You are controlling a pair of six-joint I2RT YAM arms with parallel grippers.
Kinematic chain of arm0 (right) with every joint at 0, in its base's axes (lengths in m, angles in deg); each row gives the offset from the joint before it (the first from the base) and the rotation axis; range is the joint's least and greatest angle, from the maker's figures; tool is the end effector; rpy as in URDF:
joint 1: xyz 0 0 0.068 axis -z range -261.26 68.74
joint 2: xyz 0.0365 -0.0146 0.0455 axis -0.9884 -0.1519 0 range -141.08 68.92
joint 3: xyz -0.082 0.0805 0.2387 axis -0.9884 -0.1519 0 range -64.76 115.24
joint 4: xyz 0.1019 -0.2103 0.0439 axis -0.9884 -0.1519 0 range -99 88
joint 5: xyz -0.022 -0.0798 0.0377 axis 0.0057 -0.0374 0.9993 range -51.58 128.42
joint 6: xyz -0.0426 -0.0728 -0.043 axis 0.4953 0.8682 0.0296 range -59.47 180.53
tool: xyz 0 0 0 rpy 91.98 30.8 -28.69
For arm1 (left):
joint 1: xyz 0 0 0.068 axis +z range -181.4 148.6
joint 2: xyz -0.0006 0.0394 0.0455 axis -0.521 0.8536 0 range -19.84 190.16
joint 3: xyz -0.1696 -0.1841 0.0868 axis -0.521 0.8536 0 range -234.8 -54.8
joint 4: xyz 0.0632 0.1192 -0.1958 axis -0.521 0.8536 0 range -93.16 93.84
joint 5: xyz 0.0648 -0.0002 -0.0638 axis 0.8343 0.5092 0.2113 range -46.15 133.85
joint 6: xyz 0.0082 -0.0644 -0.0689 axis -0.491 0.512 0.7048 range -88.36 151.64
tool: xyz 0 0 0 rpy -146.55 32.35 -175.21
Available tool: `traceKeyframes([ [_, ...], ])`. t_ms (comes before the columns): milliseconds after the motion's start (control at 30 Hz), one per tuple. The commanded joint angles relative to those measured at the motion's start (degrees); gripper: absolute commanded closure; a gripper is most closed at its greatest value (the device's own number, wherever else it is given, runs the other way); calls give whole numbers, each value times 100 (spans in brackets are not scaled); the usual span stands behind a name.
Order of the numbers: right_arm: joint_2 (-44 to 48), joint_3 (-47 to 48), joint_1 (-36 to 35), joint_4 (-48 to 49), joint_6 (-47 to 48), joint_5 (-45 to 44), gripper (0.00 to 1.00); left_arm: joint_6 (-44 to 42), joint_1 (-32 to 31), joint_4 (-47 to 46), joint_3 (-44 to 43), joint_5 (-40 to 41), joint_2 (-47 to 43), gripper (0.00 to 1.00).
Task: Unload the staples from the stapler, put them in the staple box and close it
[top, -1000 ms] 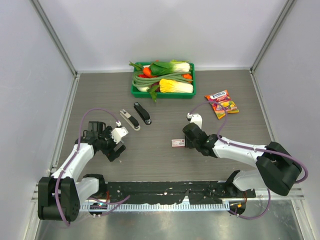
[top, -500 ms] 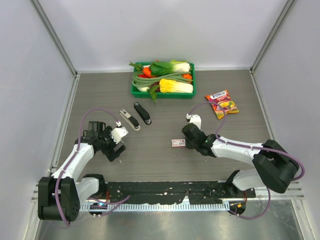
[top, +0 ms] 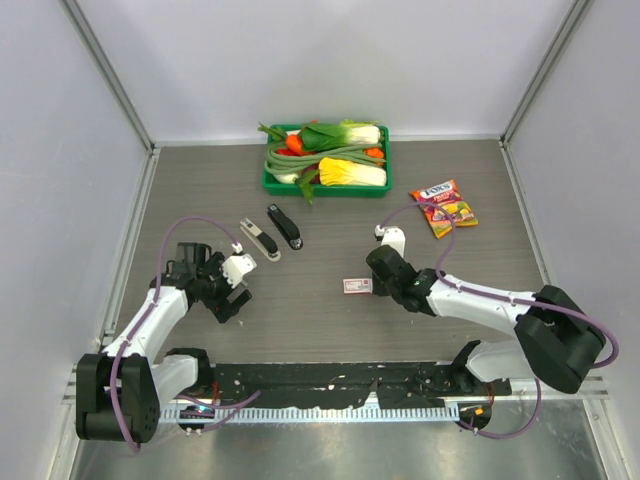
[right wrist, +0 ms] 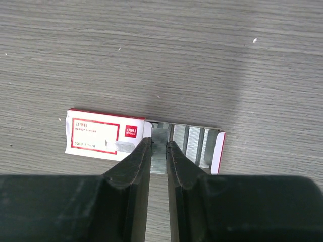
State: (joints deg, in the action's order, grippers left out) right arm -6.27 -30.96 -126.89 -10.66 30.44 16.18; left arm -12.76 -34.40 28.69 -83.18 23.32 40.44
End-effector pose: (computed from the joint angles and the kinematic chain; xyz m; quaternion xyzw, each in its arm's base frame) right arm 0.2032 0.1613 0.1432 -0.0594 0.9227 0.0625 0.3758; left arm 0.1776 -0.0393 0.1323 0.4223 0.8612 -0.0834 0.2703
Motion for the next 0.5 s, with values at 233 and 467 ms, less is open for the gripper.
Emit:
traceKeyframes([
  [233,67,-128,10,181,3,-254,80,-69,-25,-39,-27,-12,29,0],
  [467,-39,-93,10,164,3,-290,80,-60,-25,-30,-62,-47,46,0],
])
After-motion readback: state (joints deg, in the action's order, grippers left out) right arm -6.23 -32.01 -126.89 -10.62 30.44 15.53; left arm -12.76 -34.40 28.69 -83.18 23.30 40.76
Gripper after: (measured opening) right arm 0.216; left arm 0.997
